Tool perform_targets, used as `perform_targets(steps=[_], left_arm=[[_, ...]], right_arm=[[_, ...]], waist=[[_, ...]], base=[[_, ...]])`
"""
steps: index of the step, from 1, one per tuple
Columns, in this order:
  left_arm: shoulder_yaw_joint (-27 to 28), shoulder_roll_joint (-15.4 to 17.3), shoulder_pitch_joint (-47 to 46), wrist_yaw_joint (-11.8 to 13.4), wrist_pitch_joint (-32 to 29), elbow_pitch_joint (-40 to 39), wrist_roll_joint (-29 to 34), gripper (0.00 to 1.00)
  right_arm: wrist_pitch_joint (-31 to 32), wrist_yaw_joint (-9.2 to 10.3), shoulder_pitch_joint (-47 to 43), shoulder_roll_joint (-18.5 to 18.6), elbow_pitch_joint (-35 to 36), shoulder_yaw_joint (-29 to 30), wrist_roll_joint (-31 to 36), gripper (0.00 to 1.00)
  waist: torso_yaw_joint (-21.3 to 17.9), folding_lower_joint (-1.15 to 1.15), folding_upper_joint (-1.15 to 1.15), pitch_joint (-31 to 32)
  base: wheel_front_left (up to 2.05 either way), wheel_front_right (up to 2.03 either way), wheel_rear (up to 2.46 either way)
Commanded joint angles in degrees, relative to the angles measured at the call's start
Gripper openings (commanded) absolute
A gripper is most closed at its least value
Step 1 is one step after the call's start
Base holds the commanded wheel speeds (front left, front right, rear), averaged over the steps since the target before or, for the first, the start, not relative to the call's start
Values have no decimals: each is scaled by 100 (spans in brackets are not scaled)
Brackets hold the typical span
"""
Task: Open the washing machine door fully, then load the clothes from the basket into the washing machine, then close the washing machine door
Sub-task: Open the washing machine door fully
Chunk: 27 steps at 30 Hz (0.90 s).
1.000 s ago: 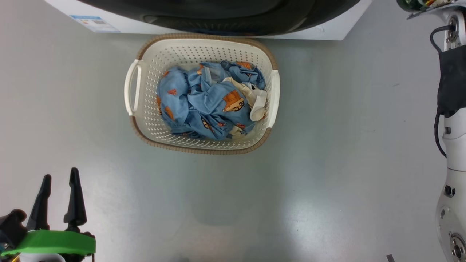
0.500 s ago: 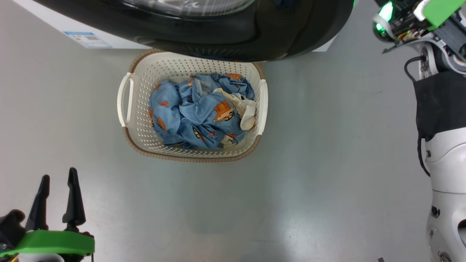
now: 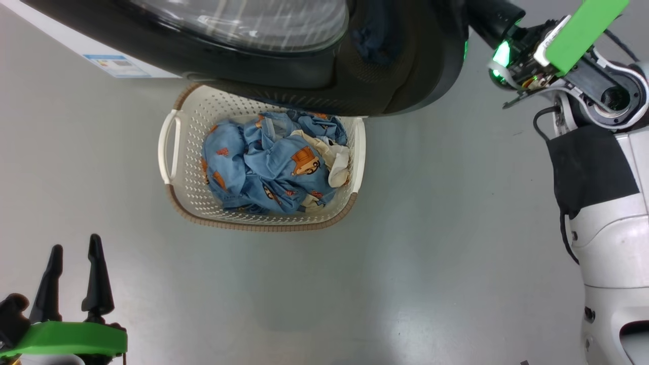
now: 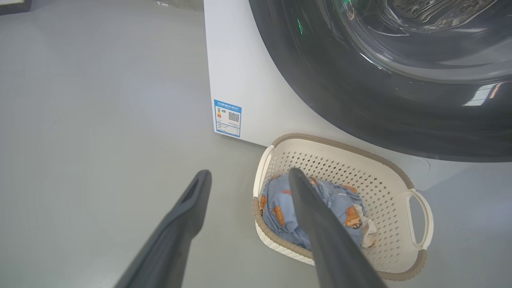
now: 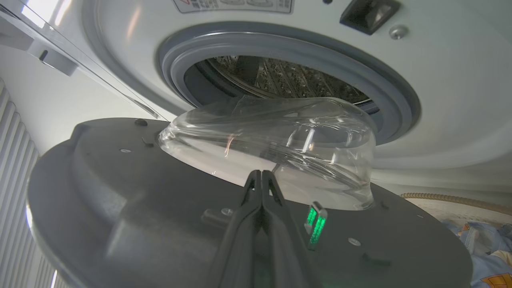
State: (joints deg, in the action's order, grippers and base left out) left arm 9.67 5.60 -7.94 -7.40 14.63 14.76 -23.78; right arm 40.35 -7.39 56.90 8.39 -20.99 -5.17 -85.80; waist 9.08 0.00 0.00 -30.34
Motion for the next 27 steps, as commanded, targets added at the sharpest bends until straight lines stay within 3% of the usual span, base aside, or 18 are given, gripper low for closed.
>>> perform_targets(steps=[1, 27], left_arm=[[215, 153, 122, -9, 37, -97, 47, 100], [309, -35, 341, -9, 37, -65, 178, 100]], right_arm=[[76, -10, -163, -207, 193, -155, 16, 0], [505, -10, -1621, -459, 612, -1239, -153, 0]], waist=[[-17, 0, 0, 20], [-117, 0, 0, 951]], base=[[0, 0, 0], [0, 0, 0]])
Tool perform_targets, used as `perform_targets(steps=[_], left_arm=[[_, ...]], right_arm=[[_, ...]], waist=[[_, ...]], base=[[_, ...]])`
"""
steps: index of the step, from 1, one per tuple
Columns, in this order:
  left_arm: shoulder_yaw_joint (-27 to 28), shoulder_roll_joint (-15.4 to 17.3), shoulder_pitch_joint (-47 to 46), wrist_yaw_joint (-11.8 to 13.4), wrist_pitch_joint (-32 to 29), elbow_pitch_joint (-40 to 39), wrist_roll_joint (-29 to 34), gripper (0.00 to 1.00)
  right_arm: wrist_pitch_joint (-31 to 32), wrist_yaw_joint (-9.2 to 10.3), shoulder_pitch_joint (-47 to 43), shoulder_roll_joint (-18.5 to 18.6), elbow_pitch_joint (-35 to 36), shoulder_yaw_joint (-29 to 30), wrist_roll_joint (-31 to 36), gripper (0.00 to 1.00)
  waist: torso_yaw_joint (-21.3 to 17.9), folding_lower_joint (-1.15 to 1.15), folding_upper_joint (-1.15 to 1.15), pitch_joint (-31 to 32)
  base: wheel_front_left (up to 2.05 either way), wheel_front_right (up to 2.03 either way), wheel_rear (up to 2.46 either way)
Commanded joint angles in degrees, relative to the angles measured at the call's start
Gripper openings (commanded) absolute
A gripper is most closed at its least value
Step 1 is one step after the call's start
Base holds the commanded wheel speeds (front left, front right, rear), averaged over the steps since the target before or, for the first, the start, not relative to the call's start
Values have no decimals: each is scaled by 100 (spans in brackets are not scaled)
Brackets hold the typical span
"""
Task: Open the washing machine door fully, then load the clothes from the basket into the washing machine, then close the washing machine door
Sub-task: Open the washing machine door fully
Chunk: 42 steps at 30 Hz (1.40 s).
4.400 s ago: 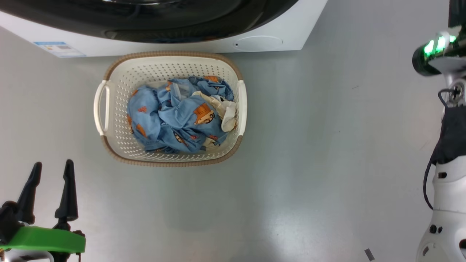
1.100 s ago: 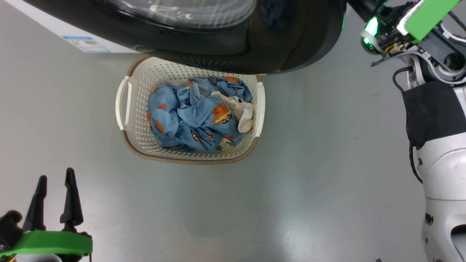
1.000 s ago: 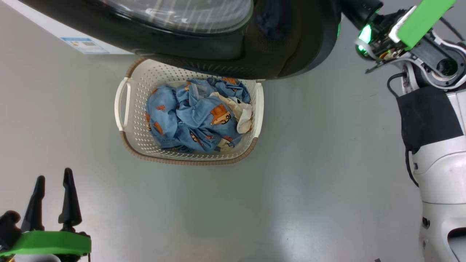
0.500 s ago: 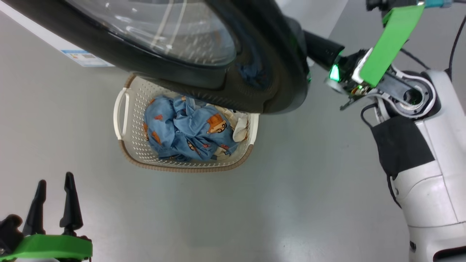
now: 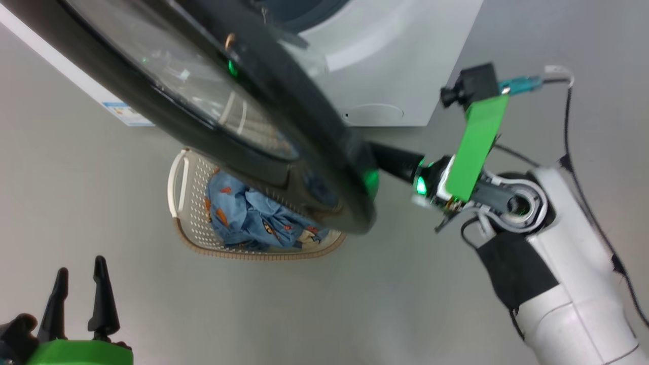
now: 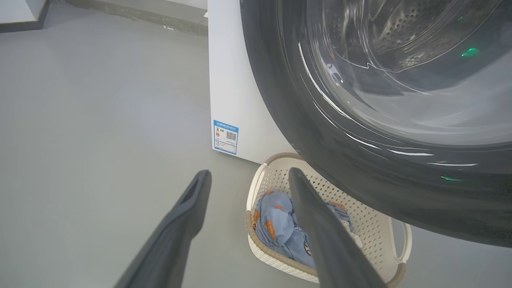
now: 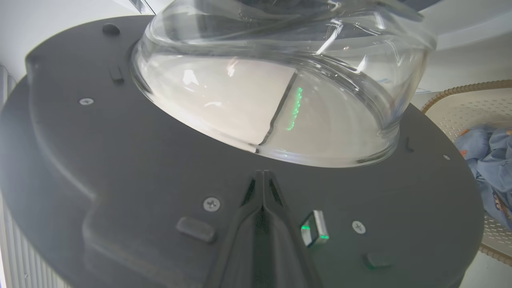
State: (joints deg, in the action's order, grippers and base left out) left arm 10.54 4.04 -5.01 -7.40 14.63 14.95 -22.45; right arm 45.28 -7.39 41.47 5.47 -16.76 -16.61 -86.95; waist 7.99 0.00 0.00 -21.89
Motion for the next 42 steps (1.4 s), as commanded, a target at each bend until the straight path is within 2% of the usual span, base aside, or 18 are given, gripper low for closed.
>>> perform_targets(steps=[1, 11, 21, 31, 42], left_arm=[[235, 108, 64, -9, 37, -85, 51, 100], [417, -22, 298, -9, 37, -131, 138, 100], [413, -104, 479, -9, 37, -155, 175, 100], [236, -114, 524, -9, 37, -158, 34, 100], [12, -115, 534, -9, 37, -223, -21, 100]], right_arm=[[9, -10, -151, -183, 196, -174, -66, 0], [-250, -10, -758, -254, 188, -961, -426, 0], [-950, -10, -1035, -258, 214, -1809, -956, 0], [-1423, -10, -982, -258, 70, -2530, -1209, 0], [-1879, -10, -832, -258, -20, -2922, -1467, 0]], waist=[[-7, 0, 0, 166], [59, 0, 0, 783], [273, 0, 0, 1283], [512, 0, 0, 1451], [771, 0, 0, 1490]], base=[[0, 0, 0], [0, 0, 0], [0, 0, 0], [0, 0, 0], [0, 0, 0]])
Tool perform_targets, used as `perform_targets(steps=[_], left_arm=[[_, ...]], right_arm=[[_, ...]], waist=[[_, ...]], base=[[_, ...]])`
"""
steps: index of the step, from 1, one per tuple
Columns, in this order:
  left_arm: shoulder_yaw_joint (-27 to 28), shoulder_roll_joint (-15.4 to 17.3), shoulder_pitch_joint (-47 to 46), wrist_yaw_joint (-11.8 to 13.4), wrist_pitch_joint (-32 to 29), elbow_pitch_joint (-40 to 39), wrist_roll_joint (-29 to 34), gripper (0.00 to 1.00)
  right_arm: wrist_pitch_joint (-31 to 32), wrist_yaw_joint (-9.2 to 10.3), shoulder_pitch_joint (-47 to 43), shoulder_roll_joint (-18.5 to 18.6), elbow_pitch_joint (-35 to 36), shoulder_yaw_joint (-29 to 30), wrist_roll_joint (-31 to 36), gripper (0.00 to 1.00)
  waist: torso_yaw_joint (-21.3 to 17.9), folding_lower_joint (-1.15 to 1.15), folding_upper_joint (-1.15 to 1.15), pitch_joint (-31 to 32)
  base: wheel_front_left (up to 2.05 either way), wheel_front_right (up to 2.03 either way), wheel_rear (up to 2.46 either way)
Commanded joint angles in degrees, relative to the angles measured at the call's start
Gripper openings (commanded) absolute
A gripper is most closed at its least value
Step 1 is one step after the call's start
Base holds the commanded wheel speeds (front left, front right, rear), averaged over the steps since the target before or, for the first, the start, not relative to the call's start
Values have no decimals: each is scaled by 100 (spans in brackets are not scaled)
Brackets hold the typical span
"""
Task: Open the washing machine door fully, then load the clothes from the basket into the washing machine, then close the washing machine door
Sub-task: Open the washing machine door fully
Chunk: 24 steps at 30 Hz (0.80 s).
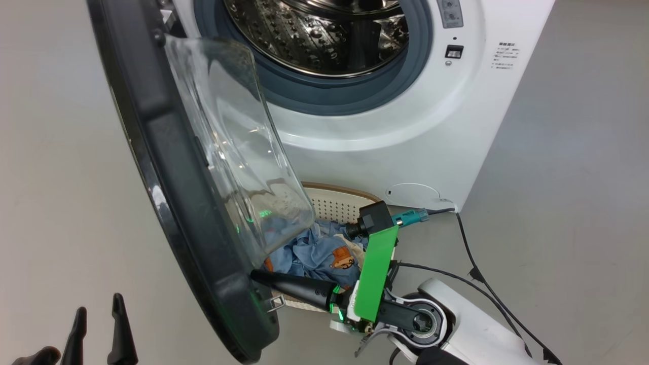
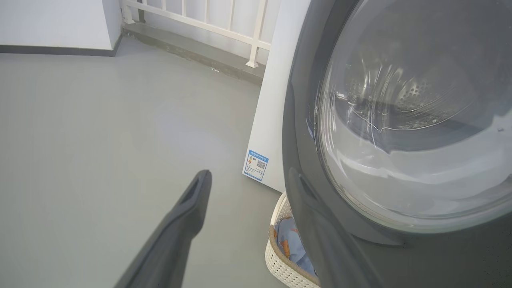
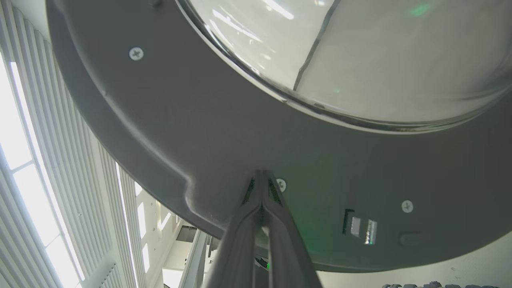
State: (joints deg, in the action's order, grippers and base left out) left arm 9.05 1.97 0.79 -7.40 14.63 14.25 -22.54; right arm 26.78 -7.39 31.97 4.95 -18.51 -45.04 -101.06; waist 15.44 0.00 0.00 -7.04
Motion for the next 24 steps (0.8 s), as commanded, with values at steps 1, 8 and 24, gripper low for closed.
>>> perform_targets(steps=[1, 8, 24], left_arm=[[144, 91, -50, -9, 37, -161, -8, 100], [100, 91, -82, -9, 37, -138, 1, 100], [498, 91, 29, -9, 37, -299, 86, 100]], right_arm=[[-72, -10, 137, -207, 140, -110, -77, 0], [-369, -10, 245, -207, 20, -304, -239, 0], [-956, -10, -183, -49, 641, -186, 1012, 78]], waist=[[42, 0, 0, 6], [121, 0, 0, 51], [-304, 0, 0, 179]], base=[[0, 0, 0], [0, 0, 0], [0, 0, 0]])
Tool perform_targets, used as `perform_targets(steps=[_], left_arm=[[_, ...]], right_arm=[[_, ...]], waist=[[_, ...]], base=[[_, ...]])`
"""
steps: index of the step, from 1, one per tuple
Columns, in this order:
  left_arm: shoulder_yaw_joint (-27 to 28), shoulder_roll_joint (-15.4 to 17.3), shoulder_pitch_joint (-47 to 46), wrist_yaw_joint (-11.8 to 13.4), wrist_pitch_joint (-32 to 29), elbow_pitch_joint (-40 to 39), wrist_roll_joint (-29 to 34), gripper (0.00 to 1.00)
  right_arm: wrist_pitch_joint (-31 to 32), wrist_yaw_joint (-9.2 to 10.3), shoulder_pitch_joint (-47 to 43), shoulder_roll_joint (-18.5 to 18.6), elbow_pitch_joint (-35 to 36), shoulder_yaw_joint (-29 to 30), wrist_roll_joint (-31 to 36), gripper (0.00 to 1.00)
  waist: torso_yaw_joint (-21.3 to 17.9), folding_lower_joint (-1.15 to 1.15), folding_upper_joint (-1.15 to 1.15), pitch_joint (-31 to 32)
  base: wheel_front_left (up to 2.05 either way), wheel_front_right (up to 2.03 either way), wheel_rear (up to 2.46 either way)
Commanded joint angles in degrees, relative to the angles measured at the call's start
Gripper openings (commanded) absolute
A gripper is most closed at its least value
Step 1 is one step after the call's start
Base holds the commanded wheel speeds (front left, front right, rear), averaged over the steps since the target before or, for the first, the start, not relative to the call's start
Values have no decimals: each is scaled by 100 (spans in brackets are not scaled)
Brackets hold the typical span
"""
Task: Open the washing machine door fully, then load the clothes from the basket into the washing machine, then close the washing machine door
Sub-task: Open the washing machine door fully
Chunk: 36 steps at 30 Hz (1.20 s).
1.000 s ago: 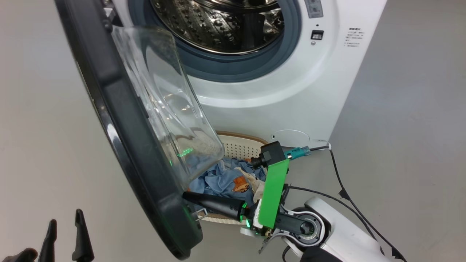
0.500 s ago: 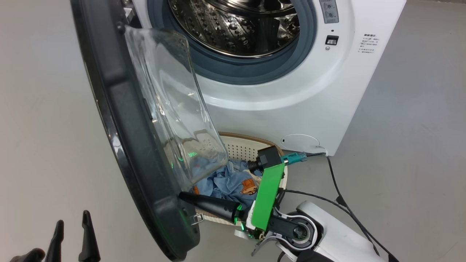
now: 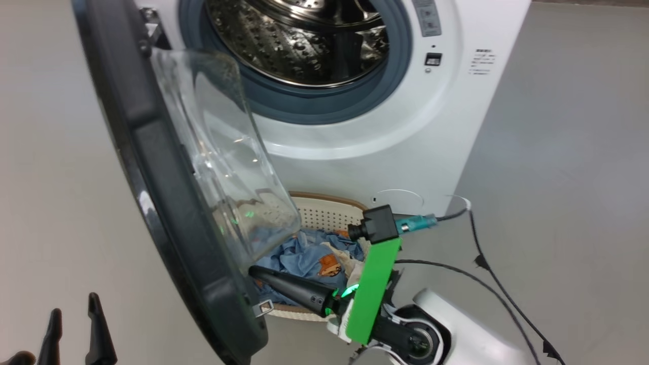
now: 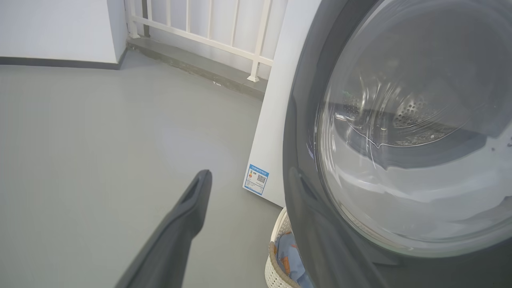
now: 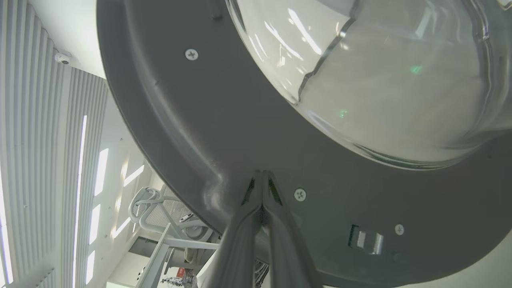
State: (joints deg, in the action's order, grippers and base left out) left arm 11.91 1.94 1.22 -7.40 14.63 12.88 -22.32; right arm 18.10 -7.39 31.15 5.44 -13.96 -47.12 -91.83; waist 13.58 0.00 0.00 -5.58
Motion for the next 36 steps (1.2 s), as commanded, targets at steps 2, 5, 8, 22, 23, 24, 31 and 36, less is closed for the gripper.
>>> perform_targets(steps=[2, 5, 8, 22, 23, 24, 31, 36], left_arm=[[298, 94, 10, -9, 37, -193, 100, 100], [379, 94, 28, -9, 37, -217, 138, 100], [472, 94, 65, -9, 37, -248, 170, 100], [593, 138, 224, -9, 37, -283, 246, 100], [591, 147, 229, -9, 37, -278, 246, 100], [590, 156, 233, -9, 37, -272, 247, 100], [595, 221, 320, -9, 37, -246, 255, 100], [605, 285, 381, -9, 37, -239, 257, 100]], right_arm=[[-551, -10, -220, 106, 415, -47, 564, 100], [-1256, -10, -262, 431, 511, -141, 1122, 100], [-2024, -10, -231, 779, 414, -316, 1655, 100], [-3307, -10, -680, 1359, -354, 1013, 4127, 100], [-3308, -10, -828, 1313, -300, 1314, 4381, 100], [-3308, -10, -985, 1263, -244, 1592, 4623, 100], [-3309, -10, -1982, 857, 152, 3121, 6020, 100], [-3309, -10, -2347, 629, 316, 3759, 6787, 100]], waist=[[-265, 0, 0, 48], [-450, 0, 0, 61], [-628, 0, 0, 53], [-1072, 0, 0, 92], [-1083, 0, 0, 100], [-1089, 0, 0, 108], [-1140, 0, 0, 191], [-1201, 0, 0, 219]], base=[[0, 0, 0], [0, 0, 0], [0, 0, 0], [0, 0, 0], [0, 0, 0], [0, 0, 0], [0, 0, 0], [0, 0, 0]])
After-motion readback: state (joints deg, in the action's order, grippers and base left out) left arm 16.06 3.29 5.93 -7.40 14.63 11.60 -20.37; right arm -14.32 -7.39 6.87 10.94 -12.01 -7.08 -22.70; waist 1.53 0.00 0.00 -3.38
